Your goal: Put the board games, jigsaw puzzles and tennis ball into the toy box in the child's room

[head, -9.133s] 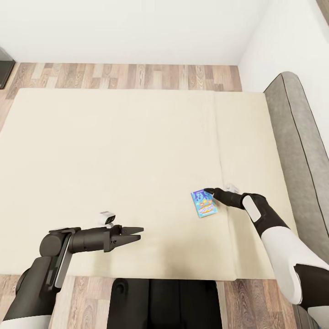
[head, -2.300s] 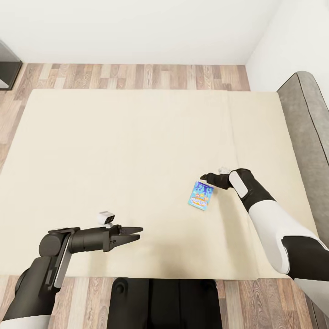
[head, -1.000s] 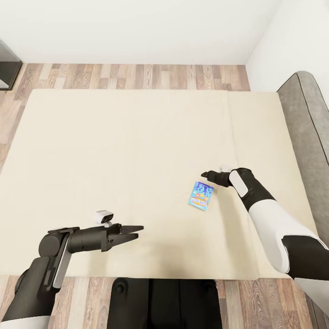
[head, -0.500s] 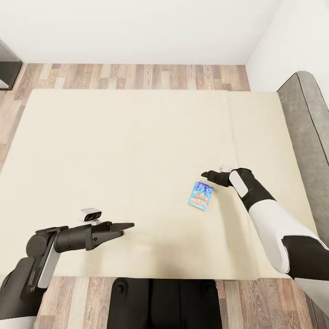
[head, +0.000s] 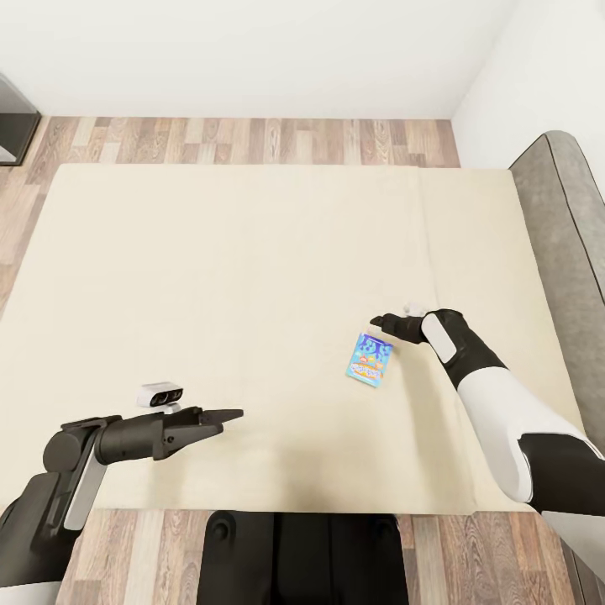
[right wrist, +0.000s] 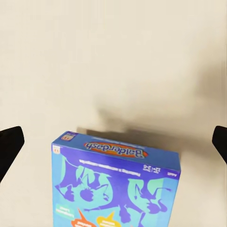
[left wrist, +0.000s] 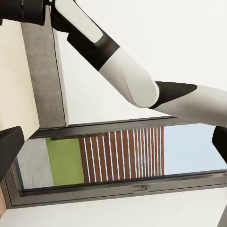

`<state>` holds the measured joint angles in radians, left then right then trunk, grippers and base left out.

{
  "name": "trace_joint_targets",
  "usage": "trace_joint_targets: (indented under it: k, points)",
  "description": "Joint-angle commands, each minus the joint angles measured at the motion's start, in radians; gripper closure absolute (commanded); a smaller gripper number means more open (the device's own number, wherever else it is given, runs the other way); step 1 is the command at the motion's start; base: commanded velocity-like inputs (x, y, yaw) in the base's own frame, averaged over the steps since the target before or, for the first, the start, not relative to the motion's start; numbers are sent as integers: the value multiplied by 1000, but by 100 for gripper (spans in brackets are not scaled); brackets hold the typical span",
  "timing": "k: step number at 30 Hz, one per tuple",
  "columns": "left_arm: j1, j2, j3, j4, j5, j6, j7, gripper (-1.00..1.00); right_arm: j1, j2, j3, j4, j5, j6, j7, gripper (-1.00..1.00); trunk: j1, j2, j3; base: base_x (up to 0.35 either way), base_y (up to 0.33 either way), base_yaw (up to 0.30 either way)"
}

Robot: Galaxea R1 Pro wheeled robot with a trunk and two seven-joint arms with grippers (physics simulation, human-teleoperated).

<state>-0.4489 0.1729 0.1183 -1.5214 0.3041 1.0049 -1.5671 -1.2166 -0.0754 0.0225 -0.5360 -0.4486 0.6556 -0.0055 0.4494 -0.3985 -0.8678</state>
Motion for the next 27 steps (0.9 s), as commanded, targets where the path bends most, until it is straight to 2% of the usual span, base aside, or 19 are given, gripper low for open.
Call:
trace_joint_targets:
  k: [1, 27]
  points:
    - [0, 0, 0, 0, 0, 11, -4, -100, -1, 0, 2, -1, -2, 4, -1, -100, 1, -2, -1, 0, 0, 0]
    - [0, 2, 0, 0, 0, 11, -4, -100, 0, 0, 0, 1, -3, -2, -1, -100, 1, -2, -1, 0, 0, 0]
